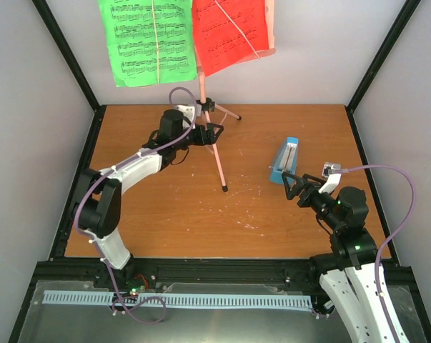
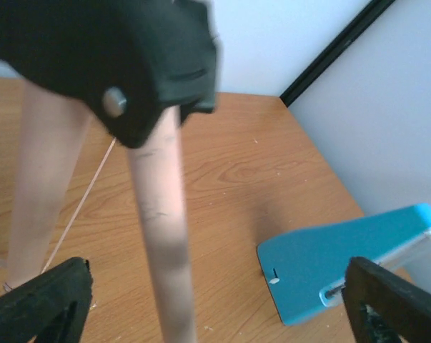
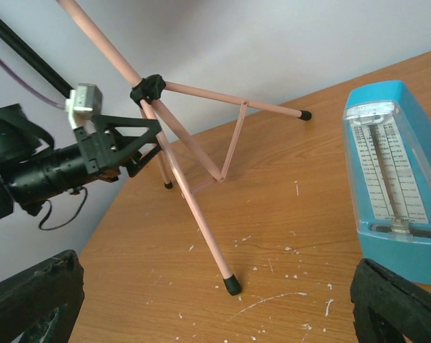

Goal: Pack up the instrument practice props

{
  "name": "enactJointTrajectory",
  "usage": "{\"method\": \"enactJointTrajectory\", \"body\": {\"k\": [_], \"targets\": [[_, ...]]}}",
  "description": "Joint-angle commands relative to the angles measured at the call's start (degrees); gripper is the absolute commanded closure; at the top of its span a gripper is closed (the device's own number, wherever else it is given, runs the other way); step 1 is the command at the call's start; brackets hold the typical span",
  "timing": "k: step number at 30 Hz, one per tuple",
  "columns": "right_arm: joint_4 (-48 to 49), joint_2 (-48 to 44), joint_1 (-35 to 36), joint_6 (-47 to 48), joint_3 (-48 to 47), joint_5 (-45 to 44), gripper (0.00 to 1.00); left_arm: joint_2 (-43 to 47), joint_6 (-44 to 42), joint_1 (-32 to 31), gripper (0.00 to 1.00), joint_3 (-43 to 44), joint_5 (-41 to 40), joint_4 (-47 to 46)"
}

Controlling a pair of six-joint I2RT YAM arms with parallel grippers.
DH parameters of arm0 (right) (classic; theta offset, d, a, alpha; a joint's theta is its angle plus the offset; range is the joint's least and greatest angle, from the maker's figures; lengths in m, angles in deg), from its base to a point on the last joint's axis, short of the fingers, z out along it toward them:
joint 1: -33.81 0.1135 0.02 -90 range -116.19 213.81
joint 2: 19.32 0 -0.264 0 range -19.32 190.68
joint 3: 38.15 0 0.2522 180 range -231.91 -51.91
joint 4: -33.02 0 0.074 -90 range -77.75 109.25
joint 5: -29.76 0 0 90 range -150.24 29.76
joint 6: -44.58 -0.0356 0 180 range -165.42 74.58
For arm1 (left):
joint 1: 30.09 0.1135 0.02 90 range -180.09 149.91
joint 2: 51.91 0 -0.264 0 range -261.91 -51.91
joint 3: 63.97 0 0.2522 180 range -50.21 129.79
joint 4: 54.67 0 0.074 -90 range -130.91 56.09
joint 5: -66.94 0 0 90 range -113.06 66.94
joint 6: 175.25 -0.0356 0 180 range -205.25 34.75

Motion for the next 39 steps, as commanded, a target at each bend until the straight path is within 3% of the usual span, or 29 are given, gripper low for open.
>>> {"method": "enactJointTrajectory", "body": {"k": [1,4,10,15,20,23,26,33,39], "targets": [[0.22,-0.11,-0.17,-1.39,-0.95,0.29,0.00,8.31,-2.89,-0.28,0.01,-2.53,0.09,-1.45],[-0.40,-0.72,-0.16,-1.09,-2.22,-0.07,0.00,13.86,-3.49,1.19,0.01,-7.49,1.34,-1.23],[3.46,0.50,-0.16,-1.88,-2.67,4.80,0.00,26.13,-2.80,10.68,0.00,-18.94,11.08,-1.28],[7.52,5.57,-0.16,-3.85,-0.93,9.15,0.00,29.56,-5.40,13.82,0.01,-20.85,18.62,1.24],[8.16,5.50,-0.15,-4.53,1.20,8.57,0.00,24.62,4.44,10.70,0.10,-24.90,24.26,-12.32],[5.25,4.21,-0.15,-4.08,1.44,7.94,0.00,17.21,4.70,5.07,0.11,-20.67,22.32,-14.14],[2.03,2.16,-0.11,-3.58,1.17,7.53,0.00,11.04,8.04,4.06,0.18,-18.04,21.85,-18.30],[-1.37,-2.26,-0.10,-3.55,2.43,6.82,0.00,3.08,7.60,3.97,0.21,-12.65,18.48,-17.83],[2.17,-0.73,-0.09,-4.75,4.62,9.27,0.00,-0.58,6.37,3.97,0.33,-9.51,18.34,-17.37]]}}
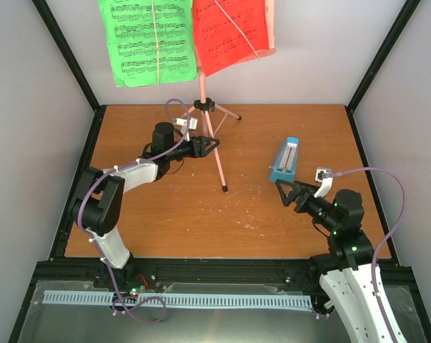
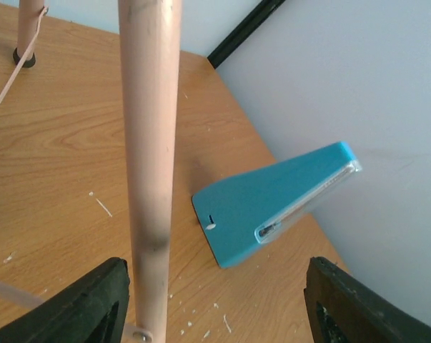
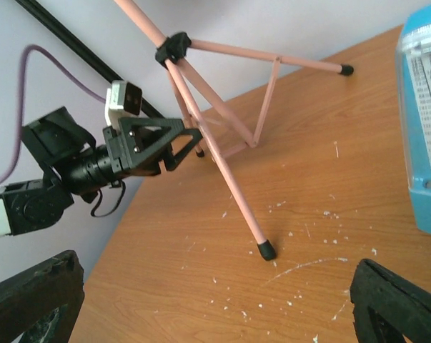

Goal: Pack up the instrument practice props

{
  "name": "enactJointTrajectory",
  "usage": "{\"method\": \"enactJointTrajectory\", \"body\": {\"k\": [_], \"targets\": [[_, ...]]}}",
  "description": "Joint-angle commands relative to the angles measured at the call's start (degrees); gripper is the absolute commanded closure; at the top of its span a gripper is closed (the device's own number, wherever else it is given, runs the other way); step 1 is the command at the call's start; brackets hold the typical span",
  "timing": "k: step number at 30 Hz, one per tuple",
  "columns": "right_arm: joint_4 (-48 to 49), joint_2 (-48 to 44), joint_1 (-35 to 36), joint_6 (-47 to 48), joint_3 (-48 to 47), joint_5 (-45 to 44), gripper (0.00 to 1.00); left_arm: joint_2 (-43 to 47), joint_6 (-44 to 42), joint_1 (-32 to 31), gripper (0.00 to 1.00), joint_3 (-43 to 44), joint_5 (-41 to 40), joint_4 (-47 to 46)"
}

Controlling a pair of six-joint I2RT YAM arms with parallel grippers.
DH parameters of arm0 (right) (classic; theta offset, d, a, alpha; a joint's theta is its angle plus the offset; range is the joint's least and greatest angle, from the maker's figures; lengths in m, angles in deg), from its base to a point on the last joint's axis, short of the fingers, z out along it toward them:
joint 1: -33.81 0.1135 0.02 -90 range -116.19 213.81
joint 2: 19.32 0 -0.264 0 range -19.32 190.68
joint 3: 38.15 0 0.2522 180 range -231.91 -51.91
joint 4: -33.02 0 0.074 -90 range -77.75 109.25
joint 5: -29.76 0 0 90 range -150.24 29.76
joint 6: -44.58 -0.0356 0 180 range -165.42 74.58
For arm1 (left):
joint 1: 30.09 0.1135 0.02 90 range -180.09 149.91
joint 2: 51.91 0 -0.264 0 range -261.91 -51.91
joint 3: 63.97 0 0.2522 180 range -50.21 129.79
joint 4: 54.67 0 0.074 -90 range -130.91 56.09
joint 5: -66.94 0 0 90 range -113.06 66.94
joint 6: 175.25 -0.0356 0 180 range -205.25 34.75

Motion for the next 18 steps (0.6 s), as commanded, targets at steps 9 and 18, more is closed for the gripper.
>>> {"method": "enactJointTrajectory", "body": {"k": [9,18], "targets": [[2.43,3.02,-0.14,0.21,1.15,2.97,0.04,-7.11,-0.95,0.10,0.57,8.23,1.10,-0.34],[3.01,2.96,-0.11,0.08,2.01,3.48,0.07,-9.79,-0.21,-0.95,0.81,10.07,2.40,-0.43]]}}
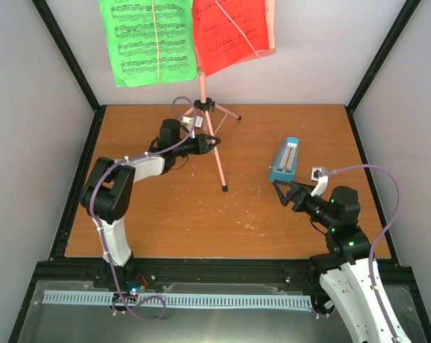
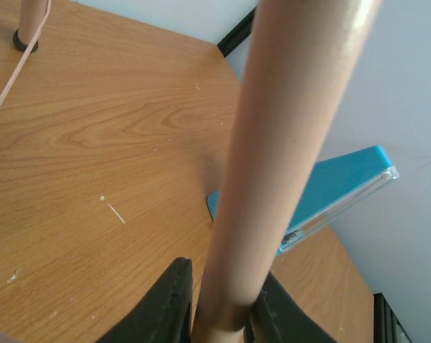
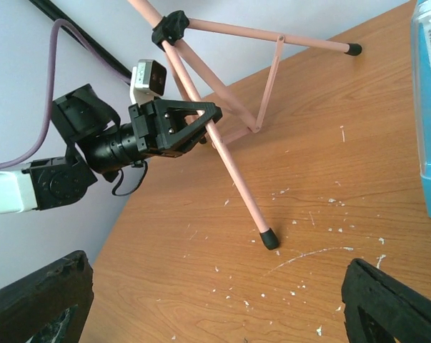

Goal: Pack up the instrument practice props

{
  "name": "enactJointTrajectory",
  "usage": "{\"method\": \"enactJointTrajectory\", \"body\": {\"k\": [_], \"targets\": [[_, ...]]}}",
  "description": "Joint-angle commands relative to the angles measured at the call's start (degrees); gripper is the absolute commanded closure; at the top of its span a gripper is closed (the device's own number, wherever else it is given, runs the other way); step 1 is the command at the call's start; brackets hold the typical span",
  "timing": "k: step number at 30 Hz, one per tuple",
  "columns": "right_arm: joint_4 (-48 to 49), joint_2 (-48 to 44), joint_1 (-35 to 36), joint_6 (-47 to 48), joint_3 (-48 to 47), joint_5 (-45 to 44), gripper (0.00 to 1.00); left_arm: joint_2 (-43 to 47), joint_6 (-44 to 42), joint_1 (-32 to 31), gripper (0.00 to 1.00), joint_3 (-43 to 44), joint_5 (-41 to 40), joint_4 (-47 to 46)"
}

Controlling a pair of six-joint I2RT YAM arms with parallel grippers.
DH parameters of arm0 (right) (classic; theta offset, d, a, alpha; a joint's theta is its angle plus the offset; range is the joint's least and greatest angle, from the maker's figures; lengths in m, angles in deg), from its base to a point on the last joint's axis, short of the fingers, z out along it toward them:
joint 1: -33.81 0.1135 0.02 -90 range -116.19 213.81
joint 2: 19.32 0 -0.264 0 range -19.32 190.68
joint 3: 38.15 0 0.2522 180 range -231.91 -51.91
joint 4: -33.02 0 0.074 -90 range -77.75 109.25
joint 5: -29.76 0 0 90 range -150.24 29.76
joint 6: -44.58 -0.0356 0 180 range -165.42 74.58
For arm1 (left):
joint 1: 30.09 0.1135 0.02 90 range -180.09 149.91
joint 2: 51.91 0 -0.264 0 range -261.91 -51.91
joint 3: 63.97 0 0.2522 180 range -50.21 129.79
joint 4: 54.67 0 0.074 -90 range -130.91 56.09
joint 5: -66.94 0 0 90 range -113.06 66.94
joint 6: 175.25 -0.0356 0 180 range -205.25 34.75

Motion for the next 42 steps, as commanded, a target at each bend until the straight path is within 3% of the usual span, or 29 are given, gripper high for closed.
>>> {"method": "enactJointTrajectory", "body": {"k": [1,11,24,31,33,38,42], "targets": [[1.39,-0.23,-0.09,0.15,0.66,1.20,0.07,-1.49,-0.28,-0.98,0.83,3.46,1.33,-0.65],[1.13,-2.23,-0.10,-1.30,1.96,0.59,0.07,-4.46,1.90,-6.56,1.00,6.18,-0.66,-0.97],[-2.40,-6.06,-0.09,-1.86,1.31,-0.98,0.07,-10.08,4.08,-15.94,1.00,13.85,-2.24,-2.05],[-3.42,-7.04,-0.17,-1.88,1.18,-1.46,0.07,-11.35,3.67,-17.39,1.00,15.05,-1.77,-1.38],[-3.58,-7.19,-0.15,-1.94,1.06,-1.66,0.07,-11.09,3.21,-17.41,0.93,15.16,-1.71,-1.02],[-4.02,-7.18,-0.18,-1.74,-0.30,-1.73,0.05,-8.15,-0.72,-17.42,0.48,15.13,-2.73,1.12],[-4.36,-6.19,-0.13,-1.13,-2.32,-1.65,0.03,-3.93,-4.85,-16.60,0.23,13.09,-4.06,3.02]]}}
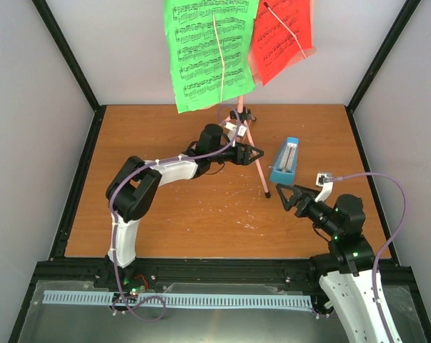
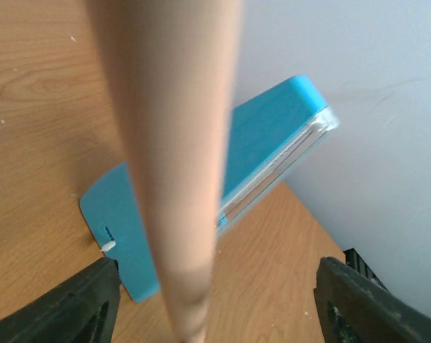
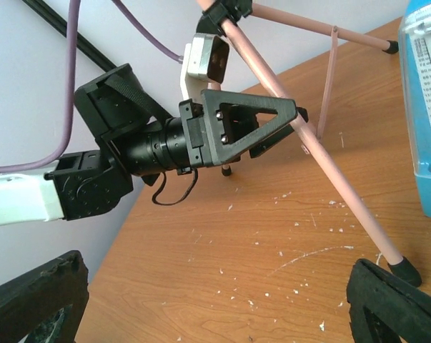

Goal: Pack up the instrument practice props

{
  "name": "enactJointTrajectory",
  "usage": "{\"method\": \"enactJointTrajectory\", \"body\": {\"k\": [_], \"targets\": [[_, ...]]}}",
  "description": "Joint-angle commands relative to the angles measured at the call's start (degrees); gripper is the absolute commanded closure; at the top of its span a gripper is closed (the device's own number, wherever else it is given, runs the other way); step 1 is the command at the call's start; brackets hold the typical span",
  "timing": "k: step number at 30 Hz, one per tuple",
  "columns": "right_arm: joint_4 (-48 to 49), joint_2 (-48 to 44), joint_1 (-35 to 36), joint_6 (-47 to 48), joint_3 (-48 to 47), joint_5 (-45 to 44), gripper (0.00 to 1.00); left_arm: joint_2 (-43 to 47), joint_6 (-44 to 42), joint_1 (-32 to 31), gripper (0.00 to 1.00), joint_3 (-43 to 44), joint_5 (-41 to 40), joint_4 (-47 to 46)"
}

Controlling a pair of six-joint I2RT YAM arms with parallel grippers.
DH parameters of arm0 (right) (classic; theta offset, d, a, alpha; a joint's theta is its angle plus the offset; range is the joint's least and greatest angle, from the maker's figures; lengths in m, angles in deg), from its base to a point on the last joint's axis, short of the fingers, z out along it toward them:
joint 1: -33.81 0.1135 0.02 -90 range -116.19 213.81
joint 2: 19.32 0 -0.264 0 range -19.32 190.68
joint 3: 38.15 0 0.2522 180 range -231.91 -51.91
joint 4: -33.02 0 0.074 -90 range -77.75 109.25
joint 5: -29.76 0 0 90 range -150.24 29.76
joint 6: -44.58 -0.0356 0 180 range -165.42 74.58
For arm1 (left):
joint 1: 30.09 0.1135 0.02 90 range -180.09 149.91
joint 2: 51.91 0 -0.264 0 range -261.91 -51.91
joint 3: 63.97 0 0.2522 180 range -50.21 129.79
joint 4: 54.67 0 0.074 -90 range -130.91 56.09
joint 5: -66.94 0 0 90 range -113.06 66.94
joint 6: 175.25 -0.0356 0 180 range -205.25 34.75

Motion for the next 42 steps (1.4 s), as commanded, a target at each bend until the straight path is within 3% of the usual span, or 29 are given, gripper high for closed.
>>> {"method": "enactJointTrajectory", "body": {"k": [1,7,15,20,25,30,42], "targets": [[-0.65,0.91,-0.14,0.29,-3.47,-0.27,0.03,7.33,-4.22,0.30,0.20,-0.95,0.32,1.78],[1.93,5.87,-0.09,-0.03,-6.32,2.28,0.06,20.35,-6.62,5.33,0.07,-14.17,0.92,-1.75],[4.49,14.84,1.18,-0.24,-14.55,5.62,0.12,38.73,-4.83,20.49,0.06,-30.76,6.13,1.54],[5.43,22.75,8.11,0.68,-24.47,3.18,0.15,52.74,-0.53,31.59,0.06,-34.24,11.92,8.26],[3.53,33.96,18.43,5.36,-39.16,-2.14,0.15,61.83,5.07,37.77,0.08,-28.70,19.31,13.84],[7.95,44.87,20.82,4.72,-51.94,1.73,0.12,64.01,5.57,37.80,0.14,-17.22,23.78,19.43],[6.94,66.33,21.41,6.05,-82.28,7.43,0.15,51.35,-6.52,28.17,0.18,7.26,20.81,38.58]]}}
